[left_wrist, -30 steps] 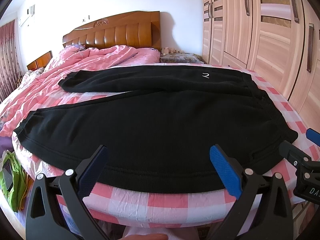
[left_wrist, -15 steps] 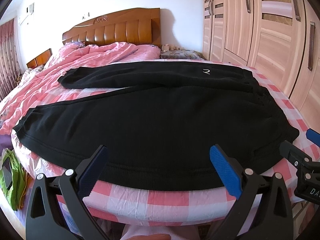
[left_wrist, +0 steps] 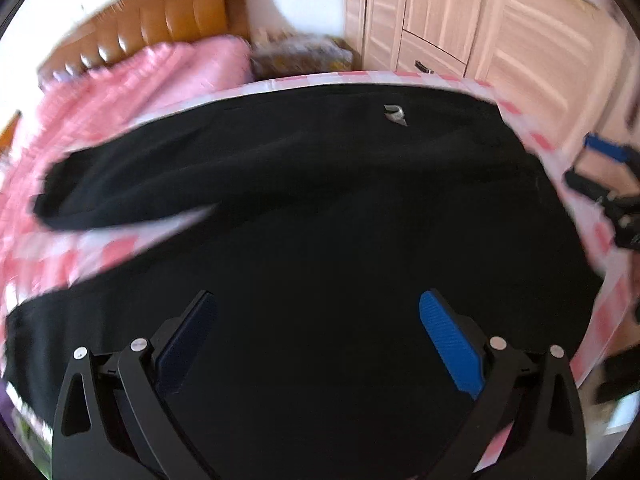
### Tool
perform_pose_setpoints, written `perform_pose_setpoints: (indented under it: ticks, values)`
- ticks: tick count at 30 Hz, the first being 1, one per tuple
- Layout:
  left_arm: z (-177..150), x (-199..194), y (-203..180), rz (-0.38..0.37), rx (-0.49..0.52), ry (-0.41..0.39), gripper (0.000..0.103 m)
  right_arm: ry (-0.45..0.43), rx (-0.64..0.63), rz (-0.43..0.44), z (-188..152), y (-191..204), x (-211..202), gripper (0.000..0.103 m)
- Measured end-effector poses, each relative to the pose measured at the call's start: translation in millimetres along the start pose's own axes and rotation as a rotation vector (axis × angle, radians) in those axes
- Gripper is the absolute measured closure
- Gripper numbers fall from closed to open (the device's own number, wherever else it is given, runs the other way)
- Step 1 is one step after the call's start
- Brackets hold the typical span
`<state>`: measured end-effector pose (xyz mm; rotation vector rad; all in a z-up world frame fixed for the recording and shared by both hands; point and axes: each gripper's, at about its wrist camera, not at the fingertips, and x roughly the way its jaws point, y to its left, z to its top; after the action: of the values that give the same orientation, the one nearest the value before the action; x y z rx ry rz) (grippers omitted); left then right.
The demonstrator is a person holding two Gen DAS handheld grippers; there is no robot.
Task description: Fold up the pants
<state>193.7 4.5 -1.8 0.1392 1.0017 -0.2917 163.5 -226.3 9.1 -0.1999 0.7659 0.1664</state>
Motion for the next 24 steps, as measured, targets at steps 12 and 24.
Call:
perform_pose_setpoints:
  ticks: [12, 24]
  values:
    - [187, 125, 68, -0.110, -0.332, 0.133, 0.002, 0.187, -0.130, 0.191, 119, -69, 185, 0.004]
    - [219, 174, 54, -0.152, -0.344, 0.206, 0.014, 0.242, -0.216, 0.489, 105, -68, 212, 0.058]
